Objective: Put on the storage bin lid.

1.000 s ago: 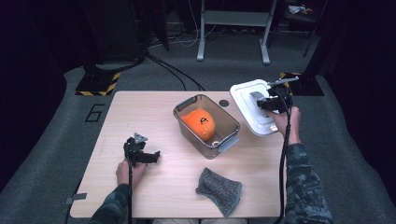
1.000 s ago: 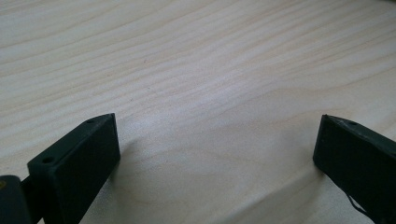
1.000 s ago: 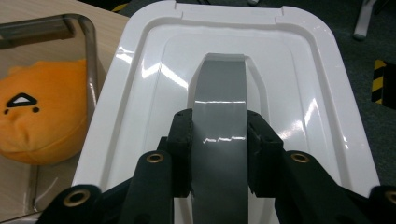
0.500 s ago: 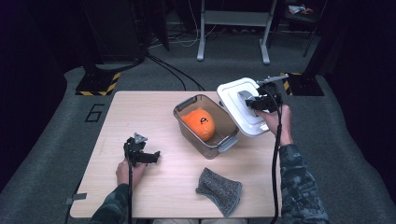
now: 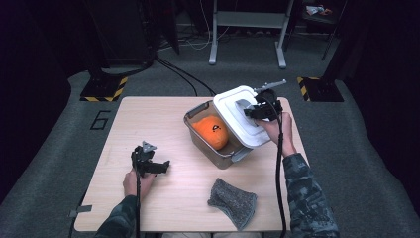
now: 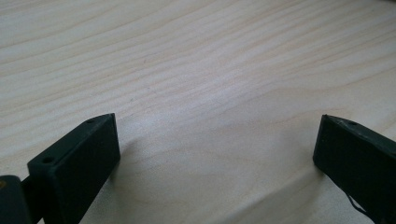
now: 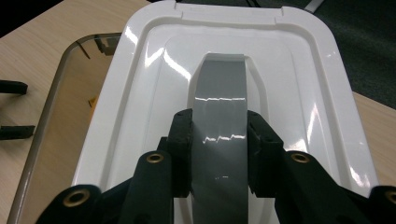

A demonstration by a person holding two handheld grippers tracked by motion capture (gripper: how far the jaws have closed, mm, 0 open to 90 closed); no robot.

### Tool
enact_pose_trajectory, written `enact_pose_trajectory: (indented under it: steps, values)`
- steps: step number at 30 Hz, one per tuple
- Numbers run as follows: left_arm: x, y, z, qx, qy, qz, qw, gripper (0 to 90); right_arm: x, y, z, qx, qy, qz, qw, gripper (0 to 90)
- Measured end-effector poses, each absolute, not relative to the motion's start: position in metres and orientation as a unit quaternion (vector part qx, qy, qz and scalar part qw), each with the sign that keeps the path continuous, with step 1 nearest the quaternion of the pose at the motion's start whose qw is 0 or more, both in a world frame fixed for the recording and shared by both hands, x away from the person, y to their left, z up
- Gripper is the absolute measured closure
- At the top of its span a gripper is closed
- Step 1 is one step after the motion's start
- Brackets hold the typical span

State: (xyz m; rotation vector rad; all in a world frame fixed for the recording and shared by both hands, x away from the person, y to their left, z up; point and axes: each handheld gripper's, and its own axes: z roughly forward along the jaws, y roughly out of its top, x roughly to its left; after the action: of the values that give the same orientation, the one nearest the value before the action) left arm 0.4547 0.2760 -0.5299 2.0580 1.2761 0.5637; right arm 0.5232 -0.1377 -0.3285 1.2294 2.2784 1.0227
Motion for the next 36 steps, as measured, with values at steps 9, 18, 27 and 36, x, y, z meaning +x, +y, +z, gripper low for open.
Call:
enact_pose_trajectory:
  steps: [9, 18, 27, 36]
  values:
    - [0.455, 0.276, -0.530, 0.786, 0.484, 0.214, 0.319, 0.3, 0.525, -0.111, -0.335, 0.411, 0.820, 0.364, 0.162, 66.7]
    - [0.455, 0.276, -0.530, 0.784, 0.486, 0.214, 0.322, 0.3, 0.526, -0.086, -0.348, 0.387, 0.836, 0.361, 0.146, 66.7]
    - [0.455, 0.276, -0.529, 0.786, 0.486, 0.212, 0.319, 0.3, 0.527, -0.062, -0.356, 0.369, 0.848, 0.353, 0.141, 66.6]
    - [0.455, 0.276, -0.530, 0.784, 0.486, 0.215, 0.322, 0.3, 0.527, -0.050, -0.362, 0.366, 0.853, 0.344, 0.143, 66.6]
